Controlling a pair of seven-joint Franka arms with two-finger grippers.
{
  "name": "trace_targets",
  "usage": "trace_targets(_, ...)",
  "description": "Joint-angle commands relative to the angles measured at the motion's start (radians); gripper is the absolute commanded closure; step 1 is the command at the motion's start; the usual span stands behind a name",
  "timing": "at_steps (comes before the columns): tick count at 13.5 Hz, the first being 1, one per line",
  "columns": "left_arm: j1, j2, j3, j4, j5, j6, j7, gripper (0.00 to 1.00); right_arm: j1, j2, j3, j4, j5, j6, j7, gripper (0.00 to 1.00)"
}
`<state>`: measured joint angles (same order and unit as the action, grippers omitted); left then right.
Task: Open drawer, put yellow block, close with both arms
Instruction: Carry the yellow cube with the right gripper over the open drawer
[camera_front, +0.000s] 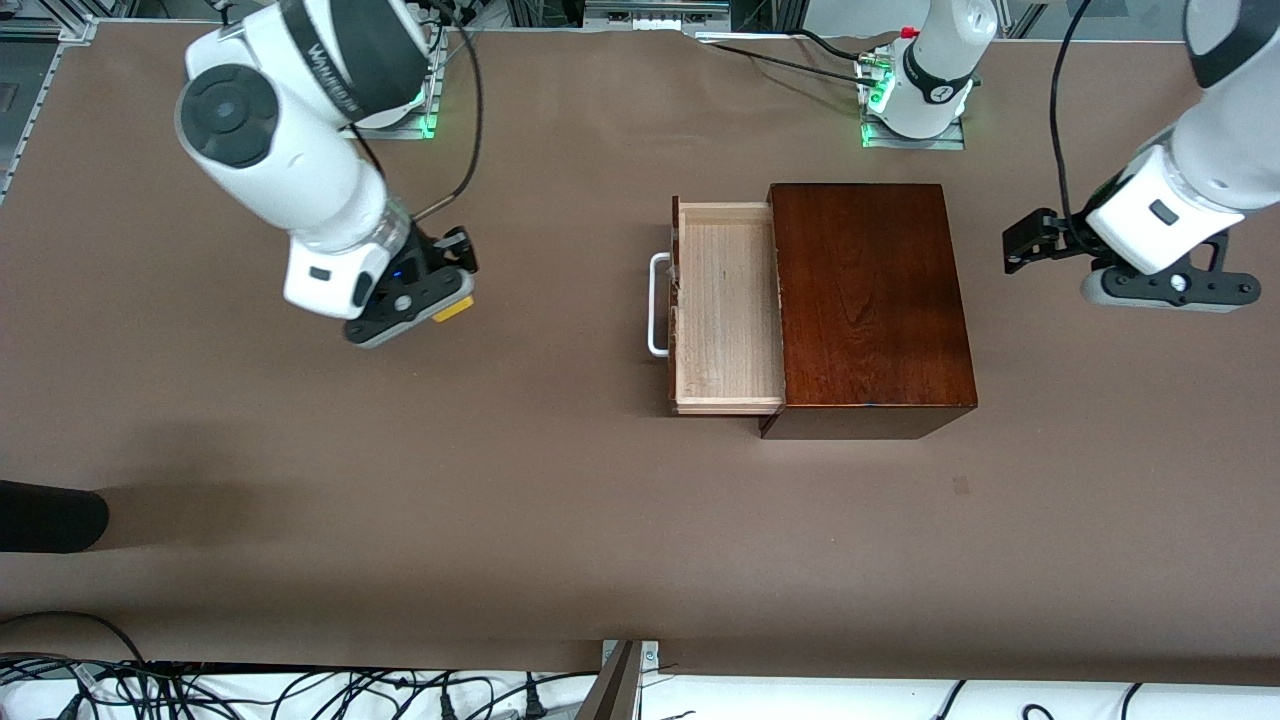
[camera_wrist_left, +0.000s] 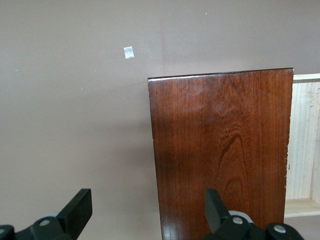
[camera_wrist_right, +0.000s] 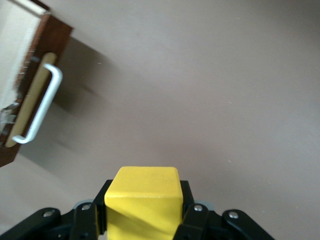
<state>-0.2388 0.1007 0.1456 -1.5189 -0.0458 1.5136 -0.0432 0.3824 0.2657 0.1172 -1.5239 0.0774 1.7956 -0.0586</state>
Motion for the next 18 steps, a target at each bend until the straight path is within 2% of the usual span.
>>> trace_targets(1,0.036,-0.024,-0.003,-0.017,-0.034,0.013,0.068,0.00,0.071,0.062,-0.001,0.092,0.005,-0.025,0.014,0.79)
trace_targets(10,0.038,0.019,-0.001,0.062,-0.017,0.010,0.052,0.00,0.294,0.276,-0.001,0.370,-0.001,0.024,0.006,0.82)
trace_targets(16,0.041,0.022,0.002,0.062,-0.016,0.013,0.052,0.00,0.389,0.345,-0.004,0.390,-0.010,0.091,0.016,0.86)
trace_targets(18,0.041,0.020,0.002,0.063,0.004,0.011,0.052,0.00,0.433,0.372,-0.008,0.392,-0.046,0.125,0.011,0.88)
